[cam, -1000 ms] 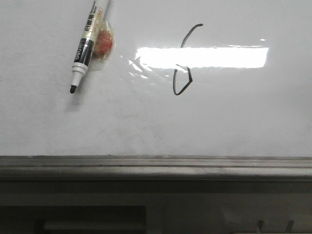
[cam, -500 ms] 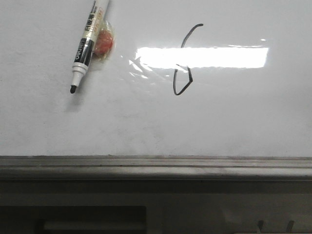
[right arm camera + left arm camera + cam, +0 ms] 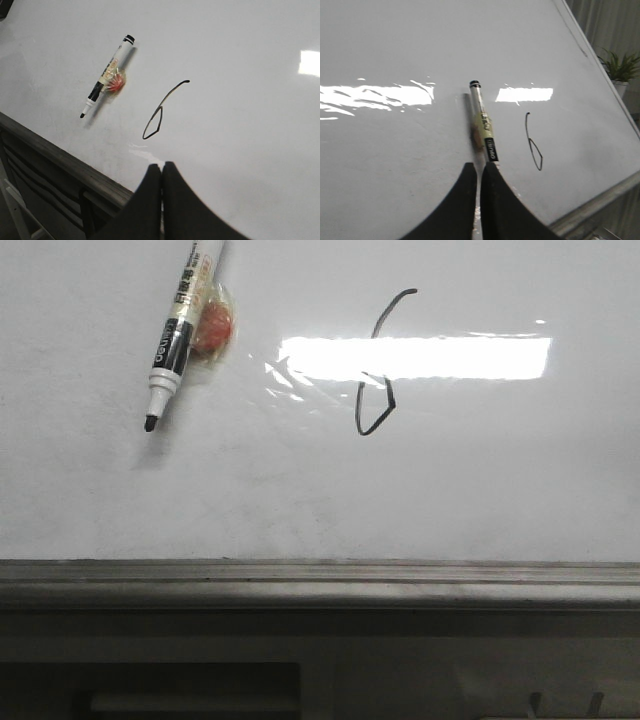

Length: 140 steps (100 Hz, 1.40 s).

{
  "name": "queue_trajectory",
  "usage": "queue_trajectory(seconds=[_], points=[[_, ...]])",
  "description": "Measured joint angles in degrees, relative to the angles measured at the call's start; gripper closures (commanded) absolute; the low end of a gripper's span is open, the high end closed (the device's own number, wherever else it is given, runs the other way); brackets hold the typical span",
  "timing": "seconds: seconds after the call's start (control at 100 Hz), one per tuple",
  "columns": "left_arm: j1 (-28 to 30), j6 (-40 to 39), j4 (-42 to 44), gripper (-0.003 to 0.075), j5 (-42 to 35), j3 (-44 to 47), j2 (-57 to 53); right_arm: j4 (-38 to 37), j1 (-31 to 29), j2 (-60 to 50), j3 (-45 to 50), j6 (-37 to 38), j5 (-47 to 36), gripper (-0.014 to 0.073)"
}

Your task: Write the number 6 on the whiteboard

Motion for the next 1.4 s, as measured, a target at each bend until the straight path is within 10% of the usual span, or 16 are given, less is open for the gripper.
queue_trajectory(seconds=[0.22,0.55,1.4], points=[[12.6,-36.3,41.0,0.0740,0.5,2.5,2.0,0.0,0.0,0.0,0.0,0.0,0.0,0.0638],[35.7,-66.2,74.8,0.0740,5.0,4.1,1.0,0.0,0.0,0.0,0.0,0.0,0.0,0.0638],[47.3,-70.6,75.9,0.0740,13.8,4.1,0.0,0.0,0.0,0.0,0.0,0.0,0.0,0.0638]])
